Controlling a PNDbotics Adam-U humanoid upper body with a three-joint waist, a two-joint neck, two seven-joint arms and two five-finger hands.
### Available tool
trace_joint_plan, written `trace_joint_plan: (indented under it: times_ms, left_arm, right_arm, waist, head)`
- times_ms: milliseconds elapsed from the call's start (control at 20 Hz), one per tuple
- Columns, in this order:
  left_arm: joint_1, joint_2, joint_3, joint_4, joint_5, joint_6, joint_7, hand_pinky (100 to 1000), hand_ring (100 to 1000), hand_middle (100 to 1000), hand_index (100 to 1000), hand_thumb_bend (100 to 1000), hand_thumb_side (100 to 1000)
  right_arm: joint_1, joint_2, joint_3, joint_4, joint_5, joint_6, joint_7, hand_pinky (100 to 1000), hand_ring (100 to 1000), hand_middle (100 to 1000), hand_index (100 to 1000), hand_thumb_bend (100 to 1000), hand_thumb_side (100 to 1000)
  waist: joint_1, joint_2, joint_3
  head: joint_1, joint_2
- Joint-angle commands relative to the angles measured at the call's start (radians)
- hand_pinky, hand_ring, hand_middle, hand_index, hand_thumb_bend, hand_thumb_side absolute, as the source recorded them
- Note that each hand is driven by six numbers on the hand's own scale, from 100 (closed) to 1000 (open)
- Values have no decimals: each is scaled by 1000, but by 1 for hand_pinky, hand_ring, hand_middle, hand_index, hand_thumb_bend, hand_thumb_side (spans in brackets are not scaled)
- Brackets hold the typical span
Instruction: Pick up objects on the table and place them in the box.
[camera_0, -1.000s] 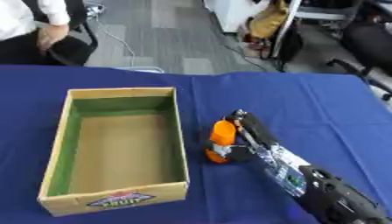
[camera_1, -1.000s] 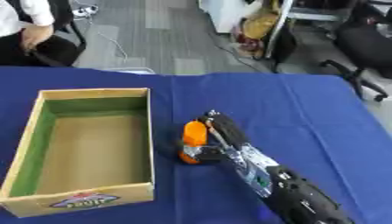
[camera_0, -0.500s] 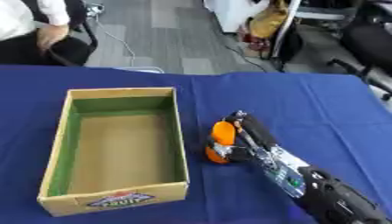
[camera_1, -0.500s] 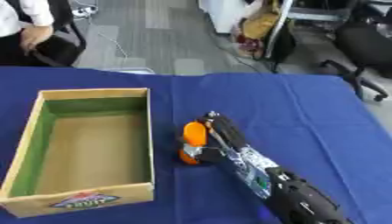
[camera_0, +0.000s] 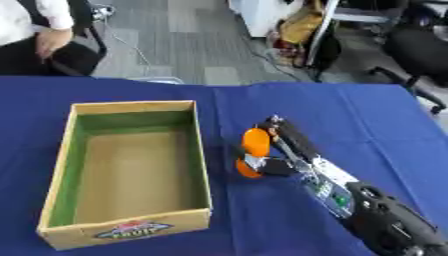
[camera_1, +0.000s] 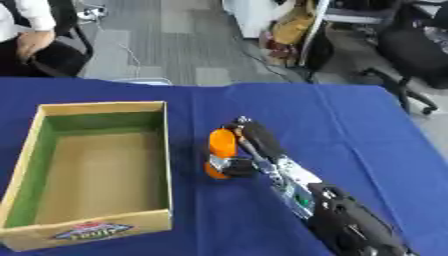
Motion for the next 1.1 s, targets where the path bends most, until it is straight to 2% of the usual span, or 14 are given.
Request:
trace_joint_plan:
  times_ms: [50,100,450,700,1100]
  left_arm:
    - [-6,14,6,-14,-4,-1,3,715,670,728,726,127,851]
    - [-6,14,6,-14,-4,-2,4,715,670,728,726,127,851]
    - [-15,10,3,-14,0,-4,4,716,671,727,724,128,850]
    - [-24,2,-1,-14,-2,-5,-4,717,672,727,719,126,850]
    - [-59,-26,-17,-14,0,-2,-15,717,672,727,717,128,850]
  right_arm:
    - [-20,-57,-19,-86,-35,42,28,100,100,100,185,100,852]
    - [-21,-61,-18,-110,-42,52,39,100,100,100,185,100,820]
    - [-35,-78,-9,-235,-80,81,71,100,100,100,185,100,826]
    - [-59,-62,20,-280,-109,65,93,100,100,100,191,100,826]
    - [-95,-37,51,-280,-119,26,119,100,100,100,195,100,837]
  waist:
    - [6,-25,-3]
    - [6,-26,-4]
    - [3,-26,3]
    - [-1,-23,15]
    - [-13,-18,55]
  head:
    - [-8,-6]
    - [-9,-6]
    - [-13,-3]
    - [-13,-1]
    - [-16,-3]
